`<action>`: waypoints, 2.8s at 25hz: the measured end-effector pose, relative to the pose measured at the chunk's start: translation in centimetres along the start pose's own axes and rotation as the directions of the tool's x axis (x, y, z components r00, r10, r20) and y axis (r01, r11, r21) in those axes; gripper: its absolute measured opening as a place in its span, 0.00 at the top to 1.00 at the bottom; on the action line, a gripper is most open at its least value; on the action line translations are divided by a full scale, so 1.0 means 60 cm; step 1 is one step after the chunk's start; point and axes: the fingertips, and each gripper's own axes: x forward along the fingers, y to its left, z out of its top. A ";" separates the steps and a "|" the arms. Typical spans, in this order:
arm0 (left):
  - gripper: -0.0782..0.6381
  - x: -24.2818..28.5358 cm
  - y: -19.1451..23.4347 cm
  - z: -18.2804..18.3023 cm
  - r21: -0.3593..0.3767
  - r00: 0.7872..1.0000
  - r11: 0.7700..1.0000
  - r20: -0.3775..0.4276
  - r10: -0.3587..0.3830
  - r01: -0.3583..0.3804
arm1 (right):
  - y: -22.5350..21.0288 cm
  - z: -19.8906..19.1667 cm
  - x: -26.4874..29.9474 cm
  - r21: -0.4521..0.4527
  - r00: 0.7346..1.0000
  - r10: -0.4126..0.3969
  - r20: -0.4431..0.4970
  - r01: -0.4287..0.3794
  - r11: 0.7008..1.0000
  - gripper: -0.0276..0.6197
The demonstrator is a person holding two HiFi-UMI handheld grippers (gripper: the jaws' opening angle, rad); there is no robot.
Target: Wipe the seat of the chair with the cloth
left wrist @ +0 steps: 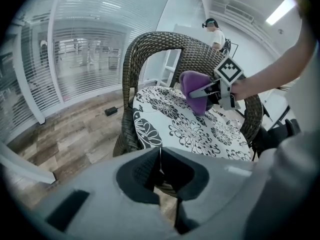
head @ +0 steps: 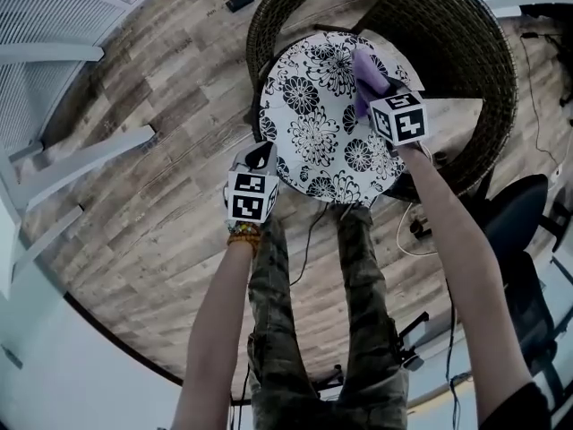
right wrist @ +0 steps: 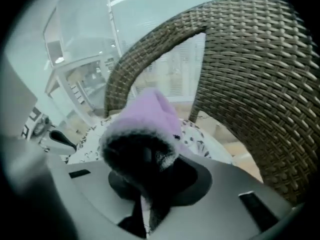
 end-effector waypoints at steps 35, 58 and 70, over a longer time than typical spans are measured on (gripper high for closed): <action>0.87 0.022 0.056 0.043 0.028 0.999 0.999 0.008 0.034 -0.034 | 0.348 0.037 0.103 -0.396 0.879 0.438 -0.189 -0.476 0.785 0.83; 0.87 0.022 0.054 0.034 0.012 0.998 0.998 -0.025 0.062 -0.062 | 0.126 0.057 0.127 -0.346 0.972 0.172 -0.162 -0.219 0.912 0.82; 0.87 0.014 0.061 0.046 0.040 0.999 0.998 -0.010 0.053 -0.052 | -0.019 0.057 0.114 -0.335 0.983 -0.061 -0.175 -0.001 0.942 0.81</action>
